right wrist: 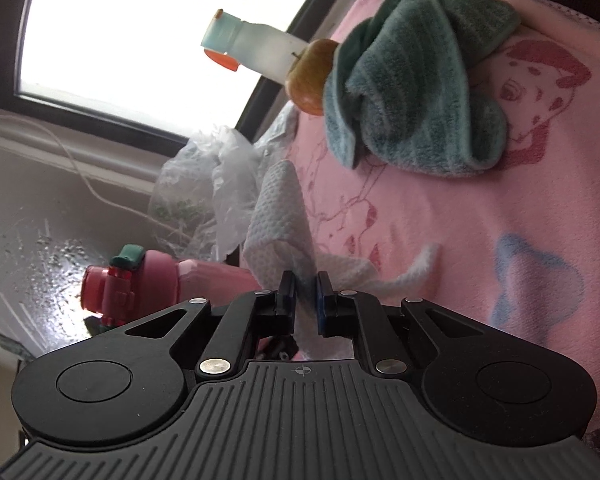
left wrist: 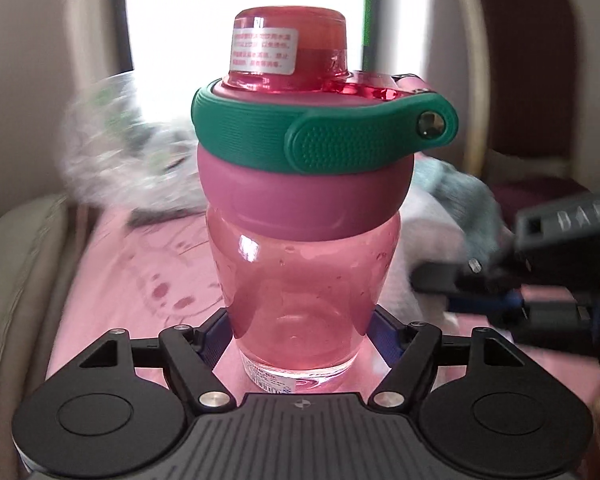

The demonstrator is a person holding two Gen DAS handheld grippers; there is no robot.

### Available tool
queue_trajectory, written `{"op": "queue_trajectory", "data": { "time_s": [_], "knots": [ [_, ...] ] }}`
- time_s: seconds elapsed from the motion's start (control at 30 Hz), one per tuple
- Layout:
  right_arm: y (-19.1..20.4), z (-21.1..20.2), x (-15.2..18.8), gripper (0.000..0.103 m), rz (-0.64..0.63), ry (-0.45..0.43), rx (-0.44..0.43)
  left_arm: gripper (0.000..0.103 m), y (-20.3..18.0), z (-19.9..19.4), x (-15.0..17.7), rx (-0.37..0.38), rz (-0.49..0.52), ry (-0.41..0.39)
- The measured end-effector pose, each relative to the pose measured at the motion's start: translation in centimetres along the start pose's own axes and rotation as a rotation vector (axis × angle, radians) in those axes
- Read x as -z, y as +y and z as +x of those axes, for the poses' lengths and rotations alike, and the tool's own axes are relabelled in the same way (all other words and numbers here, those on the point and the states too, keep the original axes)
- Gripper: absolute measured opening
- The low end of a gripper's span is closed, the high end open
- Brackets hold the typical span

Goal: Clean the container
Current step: 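Rotate the pink bottle in the left gripper while the right gripper keeps wiping with the tissue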

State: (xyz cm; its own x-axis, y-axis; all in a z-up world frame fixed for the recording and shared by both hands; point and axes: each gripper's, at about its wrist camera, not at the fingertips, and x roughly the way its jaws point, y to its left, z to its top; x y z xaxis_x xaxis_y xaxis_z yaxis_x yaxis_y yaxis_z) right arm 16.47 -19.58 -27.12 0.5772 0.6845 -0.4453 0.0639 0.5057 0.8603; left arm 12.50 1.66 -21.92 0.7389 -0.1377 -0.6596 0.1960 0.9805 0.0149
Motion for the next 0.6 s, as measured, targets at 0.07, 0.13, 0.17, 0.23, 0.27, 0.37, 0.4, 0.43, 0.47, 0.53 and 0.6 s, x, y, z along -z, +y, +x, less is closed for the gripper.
{"op": "queue_trajectory", "data": {
  "time_s": [0.07,0.13,0.17,0.23,0.27,0.37,0.4,0.43,0.47,0.53,0.6],
  "knots": [
    [0.4,0.1,0.1,0.013,0.003,0.011,-0.044,0.071,1.1,0.1,0.1,0.082,0.047,0.006],
    [0.8,0.2,0.0,0.014,0.023,0.024,-0.116,0.071,1.9,0.1,0.3,0.132,0.065,0.006],
    [1.1,0.1,-0.2,0.014,0.038,0.021,-0.159,0.071,2.2,0.1,0.3,0.145,0.069,0.004],
    [1.4,-0.1,-1.0,0.014,0.089,0.006,-0.28,0.07,2.5,0.1,0.5,0.162,0.081,0.0],
    [1.4,0.2,-1.6,0.014,0.122,0.013,-0.333,0.07,2.4,0.1,0.5,0.158,0.099,-0.003],
    [1.7,1.9,-3.0,0.014,0.154,0.051,-0.362,0.07,1.2,0.1,0.8,0.125,0.166,-0.015],
    [1.6,2.9,-3.2,0.014,0.147,0.065,-0.322,0.071,1.1,0.1,0.8,0.12,0.167,-0.016],
    [1.5,3.9,-3.3,0.014,0.142,0.08,-0.28,0.071,1.2,0.2,0.8,0.118,0.165,-0.016],
    [1.3,5.0,-3.1,0.014,0.128,0.097,-0.209,0.071,1.1,0.0,0.8,0.117,0.163,-0.017],
    [0.9,6.6,-2.4,0.015,0.059,0.115,-0.033,0.071,1.1,0.1,0.9,0.112,0.161,-0.018],
    [-0.1,7.1,-1.6,0.014,0.02,0.11,0.05,0.071,1.2,0.3,0.8,0.107,0.162,-0.017]
  ]
}}
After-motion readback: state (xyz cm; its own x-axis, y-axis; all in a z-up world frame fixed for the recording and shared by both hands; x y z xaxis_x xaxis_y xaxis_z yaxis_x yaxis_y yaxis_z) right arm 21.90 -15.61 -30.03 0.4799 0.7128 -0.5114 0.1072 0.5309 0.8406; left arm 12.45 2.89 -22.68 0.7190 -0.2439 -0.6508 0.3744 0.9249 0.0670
